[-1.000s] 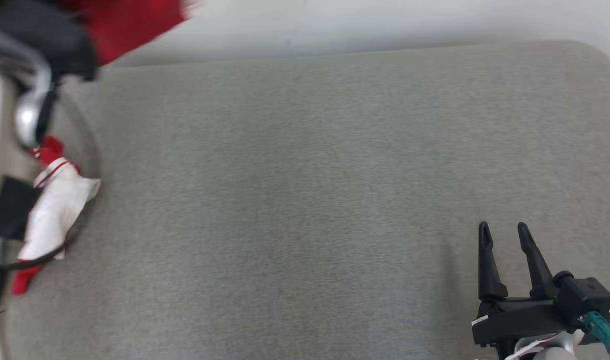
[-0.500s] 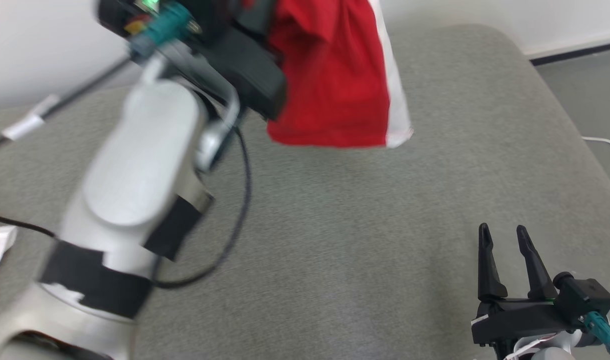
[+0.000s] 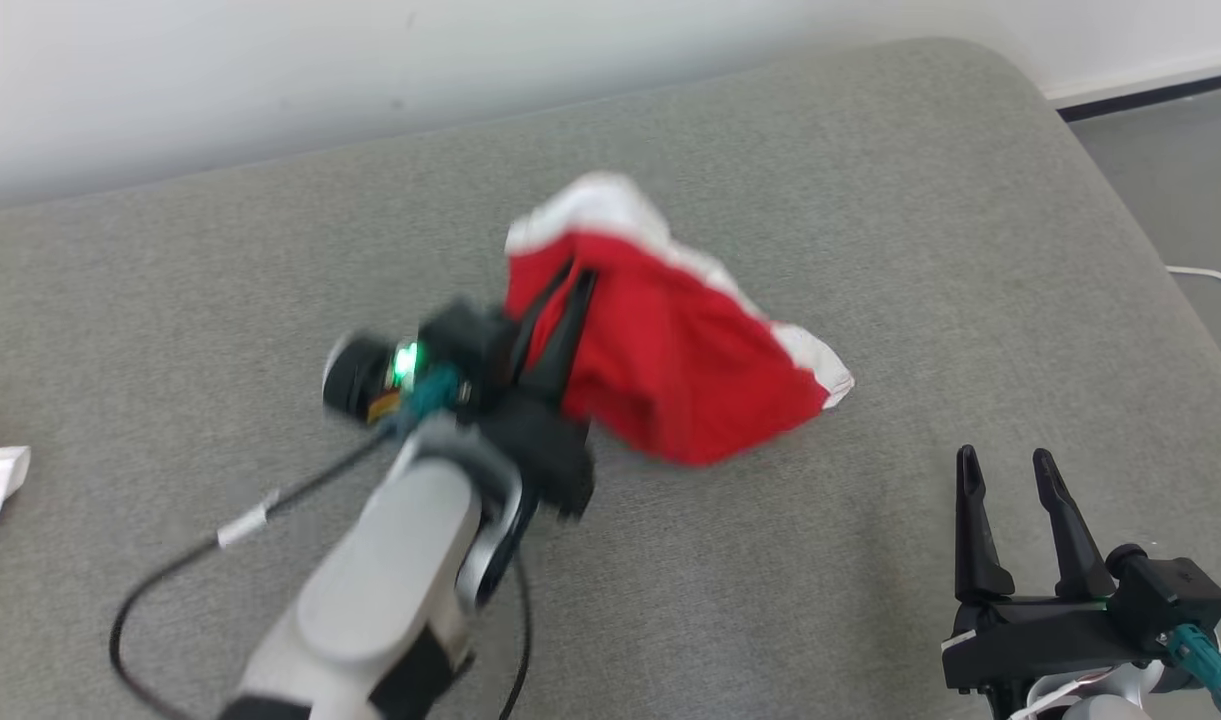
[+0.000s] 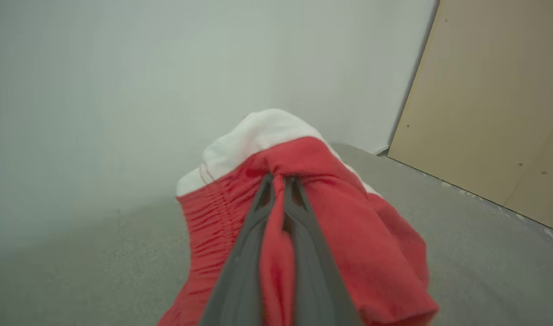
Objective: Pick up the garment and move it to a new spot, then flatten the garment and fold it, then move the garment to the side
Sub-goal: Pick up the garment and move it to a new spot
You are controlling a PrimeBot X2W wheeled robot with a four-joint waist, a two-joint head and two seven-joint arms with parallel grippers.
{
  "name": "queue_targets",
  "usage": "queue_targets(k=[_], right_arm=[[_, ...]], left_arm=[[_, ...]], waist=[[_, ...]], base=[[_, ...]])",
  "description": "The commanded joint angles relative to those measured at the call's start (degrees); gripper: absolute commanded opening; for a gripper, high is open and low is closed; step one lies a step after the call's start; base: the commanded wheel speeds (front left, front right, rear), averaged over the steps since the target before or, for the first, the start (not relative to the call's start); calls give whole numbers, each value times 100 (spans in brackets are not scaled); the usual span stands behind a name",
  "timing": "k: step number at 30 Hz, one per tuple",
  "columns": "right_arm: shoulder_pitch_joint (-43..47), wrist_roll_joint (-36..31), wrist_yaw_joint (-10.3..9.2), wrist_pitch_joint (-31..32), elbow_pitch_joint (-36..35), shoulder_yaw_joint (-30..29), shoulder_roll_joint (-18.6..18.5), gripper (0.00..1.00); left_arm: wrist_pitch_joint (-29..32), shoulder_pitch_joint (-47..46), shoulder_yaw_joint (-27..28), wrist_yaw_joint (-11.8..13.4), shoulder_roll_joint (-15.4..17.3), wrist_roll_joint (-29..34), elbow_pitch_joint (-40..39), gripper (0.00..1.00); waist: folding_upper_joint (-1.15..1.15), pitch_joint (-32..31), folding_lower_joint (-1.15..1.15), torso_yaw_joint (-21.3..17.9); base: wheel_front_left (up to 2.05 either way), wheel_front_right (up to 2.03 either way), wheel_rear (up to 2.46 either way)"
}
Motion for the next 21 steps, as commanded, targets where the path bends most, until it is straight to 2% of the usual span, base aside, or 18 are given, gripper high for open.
queue_targets(k=[1,7,9,10,13,21], right_arm=[[14,-49,19,-27,3,3,-7,100],[26,-152,19,-27,17,87,-8,100],[22,-212,19,-27,-7,136,-7,100],[43,-227,19,-27,-16,113,-8,100],[96,-249,19,-27,-34,94,-8,100],[257,-380,19,-27,-112,63,-8,100]], left_arm=[[-99,377,-38,34,82,23,103,0],[-244,1385,-66,109,157,-72,313,0],[-286,1691,-61,183,198,2,325,90],[-287,1774,-32,178,168,-24,273,100],[-297,1852,65,177,155,51,28,100],[-293,2552,1040,416,376,516,-1430,100]], waist=[[0,-21,0,100],[0,-117,0,255],[0,-181,0,373],[0,-212,0,433],[0,-284,0,563],[0,-652,0,1039]], base=[[0,0,0],[0,0,0],[0,0,0],[0,0,0],[0,0,0],[0,0,0]])
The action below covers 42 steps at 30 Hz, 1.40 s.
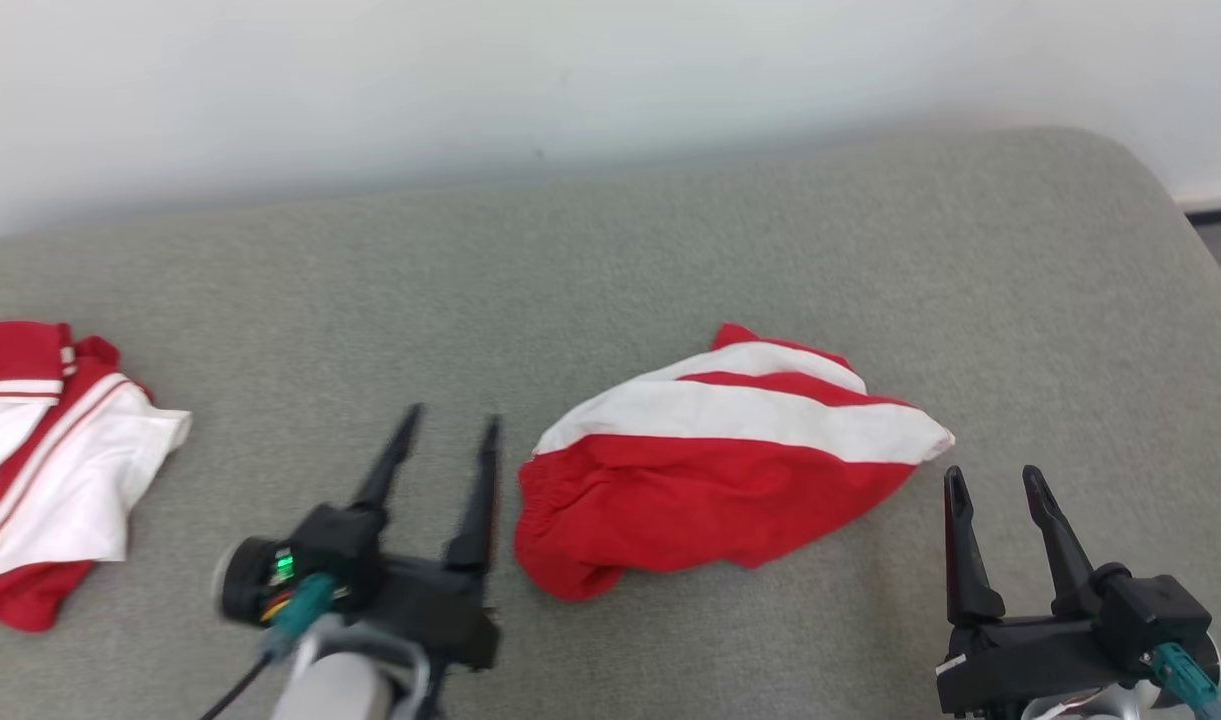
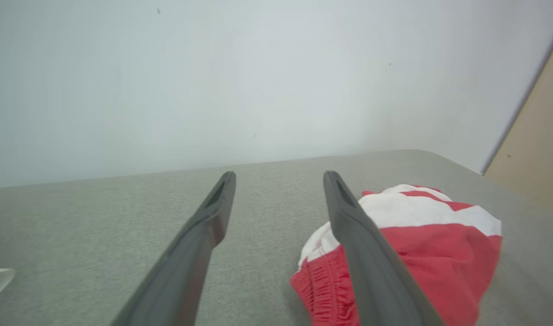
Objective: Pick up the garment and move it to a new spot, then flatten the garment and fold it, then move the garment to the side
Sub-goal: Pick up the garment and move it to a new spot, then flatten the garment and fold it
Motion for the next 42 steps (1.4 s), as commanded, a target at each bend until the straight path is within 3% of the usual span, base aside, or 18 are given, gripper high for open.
queue_targets(k=[1,12,20,27,42], right_arm=[[91,-44,19,-26,-19,-20,-10,100],[408,-112,19,134,-242,-67,-10,100],[602,-34,19,206,-351,-118,-10,100],[799,16,19,231,-375,-168,-9,100],[832,29,19,289,-443,-152,-9,100]], left_arm=[[-17,186,142,50,85,107,-159,100],[-18,1626,1398,339,607,432,-1180,100],[-18,2435,1762,300,468,412,-1781,100],[-19,2857,1927,156,308,599,-1840,100],[-19,2757,2149,-82,86,788,-1731,100]], waist=[[0,-271,0,259],[0,-771,0,542],[0,-836,0,560],[0,-855,0,522],[0,-825,0,466]], base=[[0,0,0],[0,0,0],[0,0,0],[0,0,0],[0,0,0]])
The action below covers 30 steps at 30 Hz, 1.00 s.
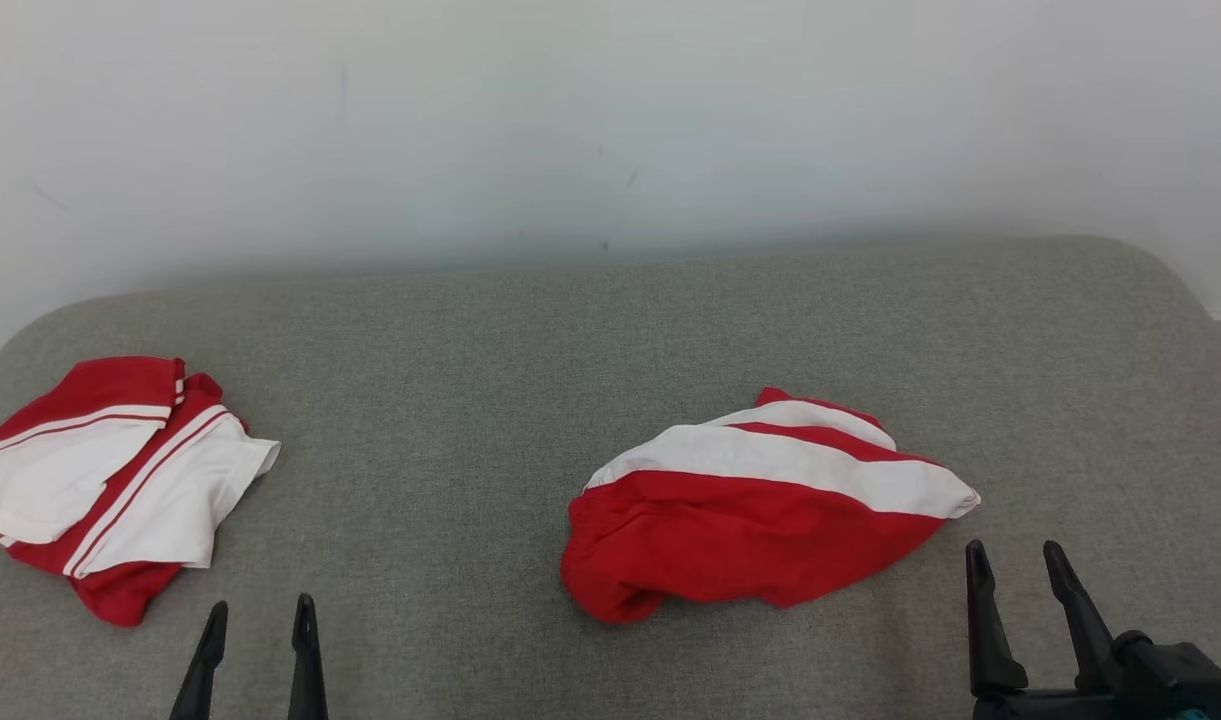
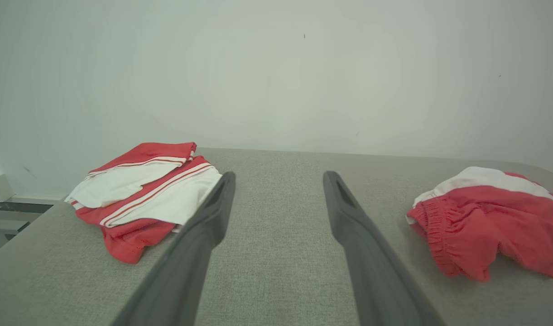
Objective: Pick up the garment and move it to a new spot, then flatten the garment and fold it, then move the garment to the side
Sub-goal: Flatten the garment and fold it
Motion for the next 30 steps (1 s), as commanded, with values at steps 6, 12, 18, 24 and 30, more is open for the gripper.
queue_targets(k=[6,12,18,24,30], right_arm=[[-62,35,20,11,21,87,-8,100],[-227,98,20,17,75,262,-8,100],[-464,214,20,-63,238,440,-7,100],[-622,245,20,-164,414,476,-8,100],[-730,238,20,-218,520,435,-7,100]], left_arm=[[-10,-707,-218,-283,-81,43,274,100],[116,-1841,-609,-542,-81,92,870,100],[207,-2815,-937,-698,-12,28,1657,100],[571,-3388,-1332,-763,17,-137,2554,100],[959,-3648,-1770,-771,-3,-303,3141,100]], waist=[[0,125,0,-105],[0,443,0,-388],[0,803,0,-768],[0,1046,0,-986],[0,1129,0,-1038]], base=[[0,0,0],[0,0,0],[0,0,0],[0,0,0],[0,0,0]])
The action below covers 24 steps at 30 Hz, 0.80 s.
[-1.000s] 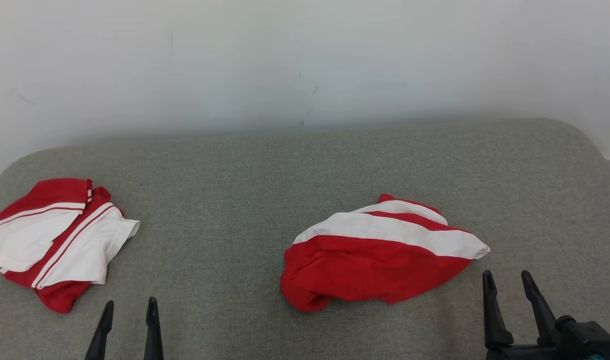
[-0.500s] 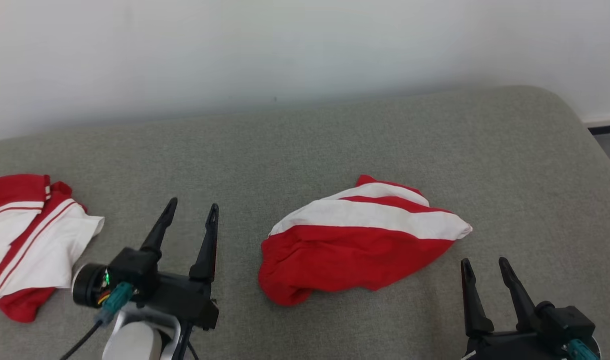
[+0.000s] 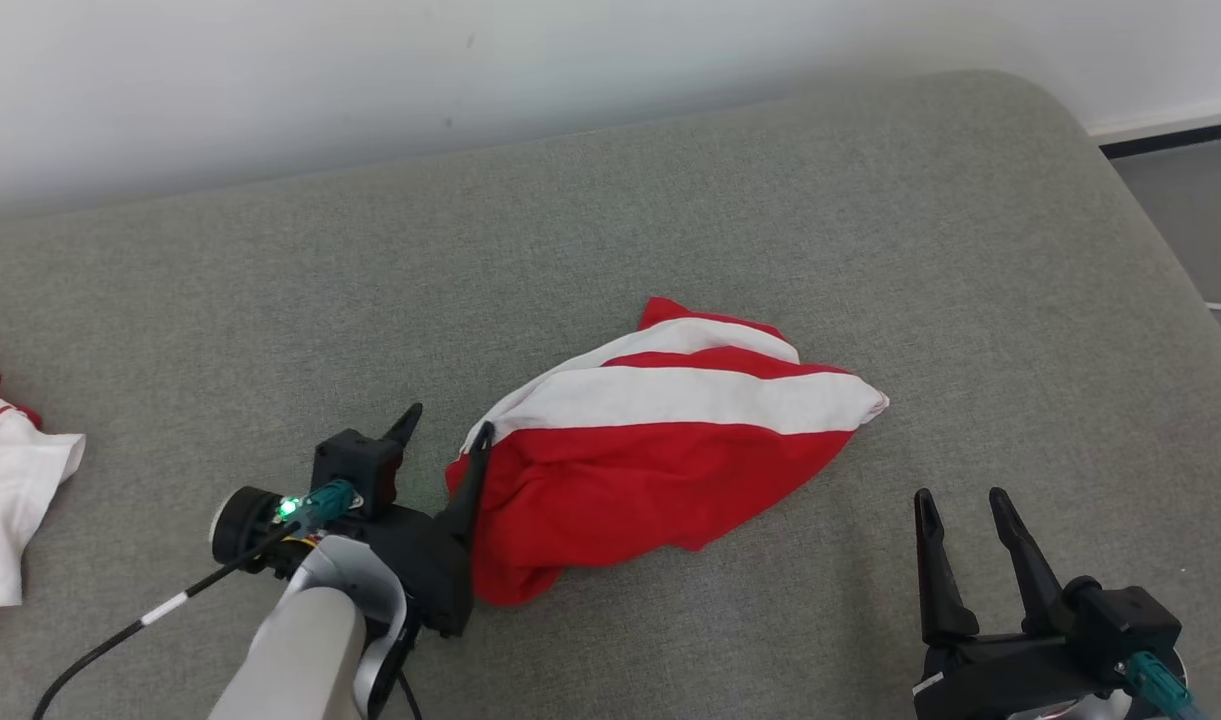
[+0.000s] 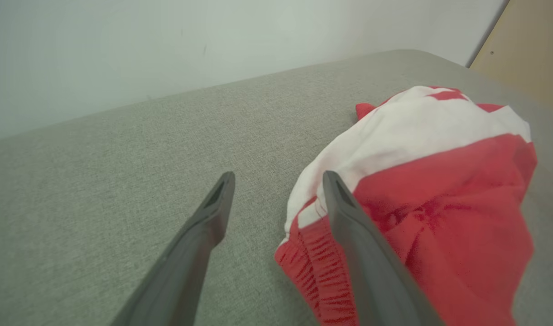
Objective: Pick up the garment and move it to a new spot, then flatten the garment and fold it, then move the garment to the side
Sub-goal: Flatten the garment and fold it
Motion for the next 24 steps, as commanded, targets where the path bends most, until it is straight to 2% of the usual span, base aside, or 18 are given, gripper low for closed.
queue_targets(k=[1,11,12,13,14,15,24], right_arm=[[-78,3,20,-42,32,1,-7,100],[-131,7,20,-95,146,1,-7,100],[-138,-5,20,-104,126,-2,-8,100],[-142,-8,20,-110,101,-9,-9,100],[-141,-14,20,-114,82,-22,-8,100],[-136,-21,20,-120,72,-30,-8,100],[-38,-40,20,-130,42,-75,-8,100]], left_arm=[[102,-89,-183,-17,-4,-85,136,100],[486,-162,-973,-13,56,-591,341,100],[533,-160,-1051,-14,67,-610,358,60],[536,-174,-1098,-13,79,-635,353,40],[509,-192,-1159,-13,91,-639,337,6],[477,-200,-1206,-13,101,-647,320,0],[59,-479,-1283,42,243,-524,284,0]], waist=[[-1,84,-2,-79],[-1,34,-2,-85],[-1,25,-2,-89],[-1,16,-2,-93],[-1,8,-2,-94],[-1,-2,-2,-93],[-1,-94,-2,8]], base=[[0,0,0],[0,0,0],[0,0,0],[0,0,0],[0,0,0],[0,0,0],[0,0,0]])
